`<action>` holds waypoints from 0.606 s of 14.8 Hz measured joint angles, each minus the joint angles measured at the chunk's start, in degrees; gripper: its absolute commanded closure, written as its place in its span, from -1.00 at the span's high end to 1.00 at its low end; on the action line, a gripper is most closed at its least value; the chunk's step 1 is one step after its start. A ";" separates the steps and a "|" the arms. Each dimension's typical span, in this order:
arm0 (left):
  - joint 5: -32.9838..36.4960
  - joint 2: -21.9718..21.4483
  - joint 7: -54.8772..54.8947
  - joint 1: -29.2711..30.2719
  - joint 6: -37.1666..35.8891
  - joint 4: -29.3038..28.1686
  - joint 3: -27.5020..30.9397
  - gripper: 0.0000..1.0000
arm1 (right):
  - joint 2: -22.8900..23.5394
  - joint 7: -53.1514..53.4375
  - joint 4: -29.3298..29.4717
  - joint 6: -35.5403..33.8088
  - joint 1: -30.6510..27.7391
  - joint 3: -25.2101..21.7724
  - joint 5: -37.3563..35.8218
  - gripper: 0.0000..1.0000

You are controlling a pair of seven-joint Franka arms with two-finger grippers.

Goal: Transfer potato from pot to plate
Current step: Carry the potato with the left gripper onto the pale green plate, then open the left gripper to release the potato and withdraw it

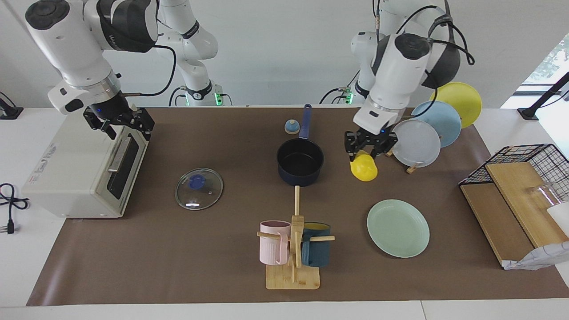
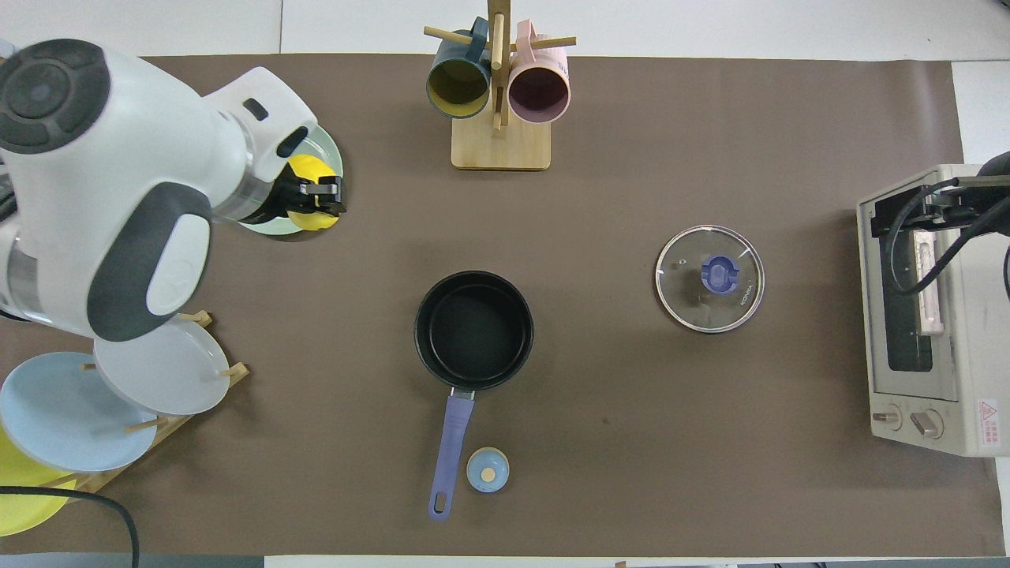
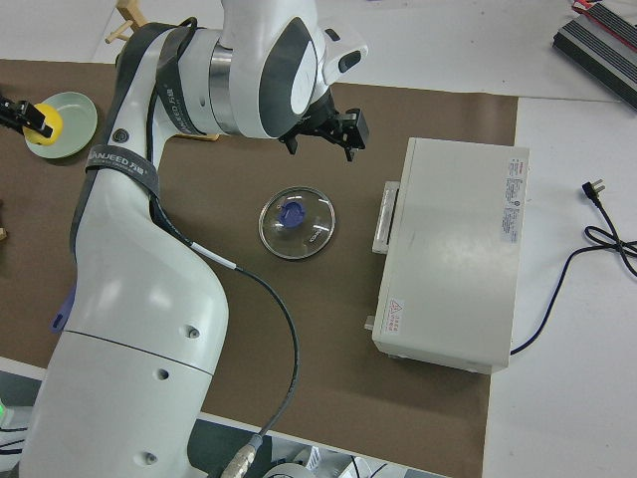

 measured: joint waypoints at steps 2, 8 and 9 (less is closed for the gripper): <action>-0.78 1.13 4.81 4.60 0.88 0.64 0.03 -1.00 | -0.03 0.00 0.00 -0.03 0.00 0.00 0.00 1.00; -1.88 7.40 10.76 10.65 10.58 0.49 -0.03 -1.00 | -0.04 0.00 0.00 -0.07 0.00 0.00 0.01 1.00; -1.88 9.11 11.11 10.84 12.54 0.10 -0.03 -1.00 | -0.04 0.00 0.00 -0.08 0.00 0.00 0.01 1.00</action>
